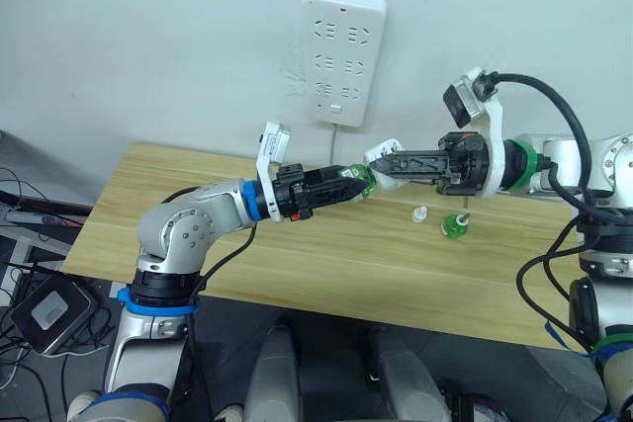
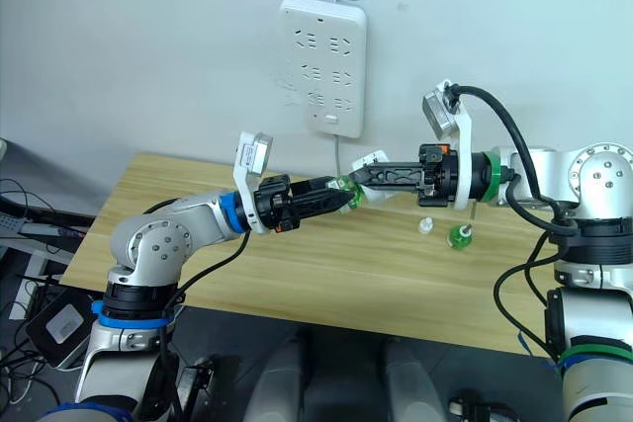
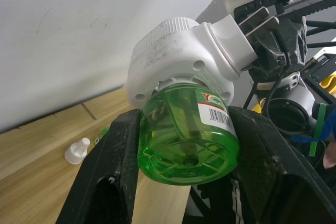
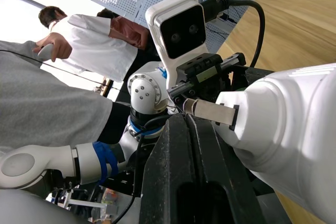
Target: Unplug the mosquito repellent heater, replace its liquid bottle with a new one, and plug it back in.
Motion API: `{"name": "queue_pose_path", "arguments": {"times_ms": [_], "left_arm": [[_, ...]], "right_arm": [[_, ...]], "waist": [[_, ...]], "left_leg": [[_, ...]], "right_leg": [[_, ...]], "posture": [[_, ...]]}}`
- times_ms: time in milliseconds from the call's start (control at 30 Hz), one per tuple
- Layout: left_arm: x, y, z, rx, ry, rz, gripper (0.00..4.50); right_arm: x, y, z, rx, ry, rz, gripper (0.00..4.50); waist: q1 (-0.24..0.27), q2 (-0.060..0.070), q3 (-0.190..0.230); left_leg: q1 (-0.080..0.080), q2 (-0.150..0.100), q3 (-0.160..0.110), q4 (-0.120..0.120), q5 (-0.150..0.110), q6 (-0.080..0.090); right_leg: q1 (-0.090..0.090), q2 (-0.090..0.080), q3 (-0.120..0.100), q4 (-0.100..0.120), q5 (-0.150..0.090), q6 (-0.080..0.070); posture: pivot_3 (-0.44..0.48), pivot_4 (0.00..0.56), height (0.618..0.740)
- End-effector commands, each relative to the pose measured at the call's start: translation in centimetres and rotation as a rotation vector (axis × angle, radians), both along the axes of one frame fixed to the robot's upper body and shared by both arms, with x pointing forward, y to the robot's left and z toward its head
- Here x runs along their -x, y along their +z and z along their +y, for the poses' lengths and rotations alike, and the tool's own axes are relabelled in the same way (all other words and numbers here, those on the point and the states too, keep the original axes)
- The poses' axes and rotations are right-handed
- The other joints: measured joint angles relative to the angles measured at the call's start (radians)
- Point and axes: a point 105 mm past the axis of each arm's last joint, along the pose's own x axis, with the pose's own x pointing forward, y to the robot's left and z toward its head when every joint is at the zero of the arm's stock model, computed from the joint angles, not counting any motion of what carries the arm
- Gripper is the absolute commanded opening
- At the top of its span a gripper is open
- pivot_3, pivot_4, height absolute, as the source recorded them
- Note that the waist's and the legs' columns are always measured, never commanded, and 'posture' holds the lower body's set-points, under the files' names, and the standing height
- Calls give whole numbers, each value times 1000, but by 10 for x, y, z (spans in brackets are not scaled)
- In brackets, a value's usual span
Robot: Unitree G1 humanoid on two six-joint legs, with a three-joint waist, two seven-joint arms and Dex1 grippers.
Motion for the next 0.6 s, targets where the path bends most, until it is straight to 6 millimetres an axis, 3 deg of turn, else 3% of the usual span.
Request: {"name": "queue_pose_path", "arguments": {"times_ms": [33, 400, 600], "left_arm": [[29, 0, -23, -11, -183, -25, 2219], [28, -1, -23, -14, -182, -27, 2219], [19, 2, -14, 2, -138, -10, 2219]], "right_arm": [[-15, 35, -6, -113, -112, -88, 46], [-17, 35, -4, -105, -137, -94, 46], [25, 27, -13, 0, 33, -164, 46]], "waist": [[0, 0, 0], [0, 0, 0], [5, 0, 0]], "left_leg": [[0, 0, 0, 0, 0, 0], [0, 0, 0, 0, 0, 0], [0, 0, 0, -1, 0, 0]], "right_leg": [[0, 0, 0, 0, 0, 0], [0, 0, 0, 0, 0, 0], [0, 0, 0, -1, 0, 0]], "posture": [[-11, 302, 740], [-11, 301, 740], [-12, 300, 740]]}}
